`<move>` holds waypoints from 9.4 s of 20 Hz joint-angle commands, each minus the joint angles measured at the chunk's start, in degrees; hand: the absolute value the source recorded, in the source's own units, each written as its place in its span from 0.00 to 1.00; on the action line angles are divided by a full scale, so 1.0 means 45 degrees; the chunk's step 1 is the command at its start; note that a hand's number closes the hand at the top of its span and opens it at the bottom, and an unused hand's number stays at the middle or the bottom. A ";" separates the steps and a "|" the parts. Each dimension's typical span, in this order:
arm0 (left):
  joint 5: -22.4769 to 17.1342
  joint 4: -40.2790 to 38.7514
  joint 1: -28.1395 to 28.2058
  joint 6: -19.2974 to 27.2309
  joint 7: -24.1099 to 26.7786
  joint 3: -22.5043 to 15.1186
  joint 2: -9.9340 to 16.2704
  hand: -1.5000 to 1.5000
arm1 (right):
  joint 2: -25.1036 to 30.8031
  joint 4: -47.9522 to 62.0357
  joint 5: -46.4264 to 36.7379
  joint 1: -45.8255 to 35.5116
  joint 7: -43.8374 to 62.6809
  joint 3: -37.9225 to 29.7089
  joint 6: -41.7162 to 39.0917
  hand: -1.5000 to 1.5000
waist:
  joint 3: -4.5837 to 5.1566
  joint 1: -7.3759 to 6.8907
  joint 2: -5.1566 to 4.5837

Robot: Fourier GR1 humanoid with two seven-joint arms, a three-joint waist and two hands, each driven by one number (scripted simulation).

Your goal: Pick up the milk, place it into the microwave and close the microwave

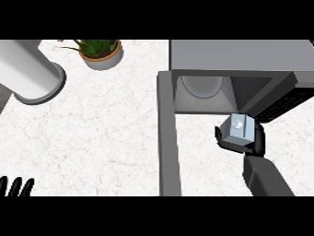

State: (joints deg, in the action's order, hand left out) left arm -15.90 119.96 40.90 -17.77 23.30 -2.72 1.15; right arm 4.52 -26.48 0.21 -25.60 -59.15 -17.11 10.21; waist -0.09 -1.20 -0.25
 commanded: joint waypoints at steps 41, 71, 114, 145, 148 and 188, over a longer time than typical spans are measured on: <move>-0.0953 0.0368 0.1019 -0.0568 0.0005 0.0734 0.0004 0.00 | -0.1005 -1.2017 0.0334 0.3594 0.7759 0.6567 0.2535 1.00 | 0.0019 0.0141 0.0064; -0.1275 -0.0632 0.0425 -0.1918 0.0421 0.1598 0.0560 0.00 | 0.0919 0.3300 -0.0020 -0.5388 0.3984 0.2568 0.4615 1.00 | -0.0031 -0.1001 -0.0436; -0.0906 -0.1827 -0.1640 -0.1813 -0.0130 0.1793 0.1011 0.00 | 0.1518 0.5578 -0.3396 -0.7273 0.6262 0.4128 1.0061 0.00 | -0.0069 -0.2206 -0.0881; -0.0611 -0.1626 -0.0825 -0.2073 0.0310 0.1665 0.0670 0.00 | -0.0127 0.3916 -0.0376 -0.5249 0.1886 0.1078 0.2650 0.00 | -0.0049 -0.0771 -0.0340; -0.0471 -0.1440 -0.1386 -0.1492 -0.0134 0.1690 0.0526 0.00 | -0.0268 0.4004 -0.0263 -0.4713 0.1218 0.0944 0.2168 0.00 | -0.0029 -0.0424 -0.0246; 0.5578 -0.4011 -0.3731 -0.1339 -0.0841 -0.3163 -0.0239 1.00 | 0.2487 -0.5616 0.2192 0.6066 0.1543 0.1251 -0.4272 0.00 | 0.0036 0.0415 0.0096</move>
State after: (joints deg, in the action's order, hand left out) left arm 5.58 104.62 25.77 -26.45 19.02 -12.46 1.28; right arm 13.12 -45.21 6.42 -2.50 -54.87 -10.00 -4.00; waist 0.05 0.75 0.17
